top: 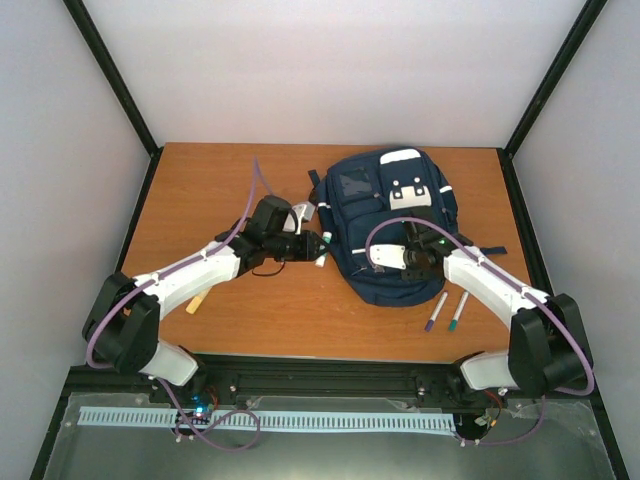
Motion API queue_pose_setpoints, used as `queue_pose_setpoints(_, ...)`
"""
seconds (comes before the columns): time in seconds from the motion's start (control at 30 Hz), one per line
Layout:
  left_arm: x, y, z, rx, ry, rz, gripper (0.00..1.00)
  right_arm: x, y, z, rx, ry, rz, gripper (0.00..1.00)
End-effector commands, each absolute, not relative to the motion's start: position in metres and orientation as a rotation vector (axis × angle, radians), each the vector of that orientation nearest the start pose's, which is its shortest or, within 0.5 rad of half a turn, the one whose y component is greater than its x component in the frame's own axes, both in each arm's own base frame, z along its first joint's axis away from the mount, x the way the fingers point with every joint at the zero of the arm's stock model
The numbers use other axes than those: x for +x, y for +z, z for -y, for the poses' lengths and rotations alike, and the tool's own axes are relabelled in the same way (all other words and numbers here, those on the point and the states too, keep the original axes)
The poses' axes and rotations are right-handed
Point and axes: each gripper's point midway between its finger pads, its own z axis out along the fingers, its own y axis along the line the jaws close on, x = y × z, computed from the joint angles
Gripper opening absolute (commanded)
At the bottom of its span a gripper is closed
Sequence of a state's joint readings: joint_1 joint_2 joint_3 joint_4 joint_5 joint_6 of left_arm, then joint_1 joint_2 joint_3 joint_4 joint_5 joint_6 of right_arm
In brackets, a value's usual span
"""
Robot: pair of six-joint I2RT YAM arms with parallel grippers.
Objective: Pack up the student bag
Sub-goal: Place the stationery in the student bag.
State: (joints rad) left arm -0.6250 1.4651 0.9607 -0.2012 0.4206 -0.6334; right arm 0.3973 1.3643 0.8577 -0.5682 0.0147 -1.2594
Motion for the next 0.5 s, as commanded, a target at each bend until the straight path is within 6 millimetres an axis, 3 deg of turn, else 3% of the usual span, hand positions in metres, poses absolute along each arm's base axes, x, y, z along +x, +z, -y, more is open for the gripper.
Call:
queue_pose_setpoints(0.0, 0.294, 0.178, 0.301, 0.257, -1.113, -2.400, 0.01, 0.312, 0.130, -0.154, -1.862, -0.297, -1.743, 0.03)
queue_pose_setpoints(0.07, 0.292, 0.185, 0.302, 0.263, -1.133, -2.382, 0.01, 0.315, 0.146, -0.169, -1.798, -0.260, -1.763, 0.03)
queue_pose_setpoints(0.2, 0.287, 0.197, 0.310, 0.221, -1.256, -2.332, 0.01, 0.341, 0.183, -0.192, -1.643, -0.224, -1.823, 0.03)
queue_pose_setpoints(0.47, 0.268, 0.229, 0.335, 0.144, -1.367, -2.203, 0.01, 0.389, 0.241, -0.219, -1.416, -0.142, -1.932, 0.03)
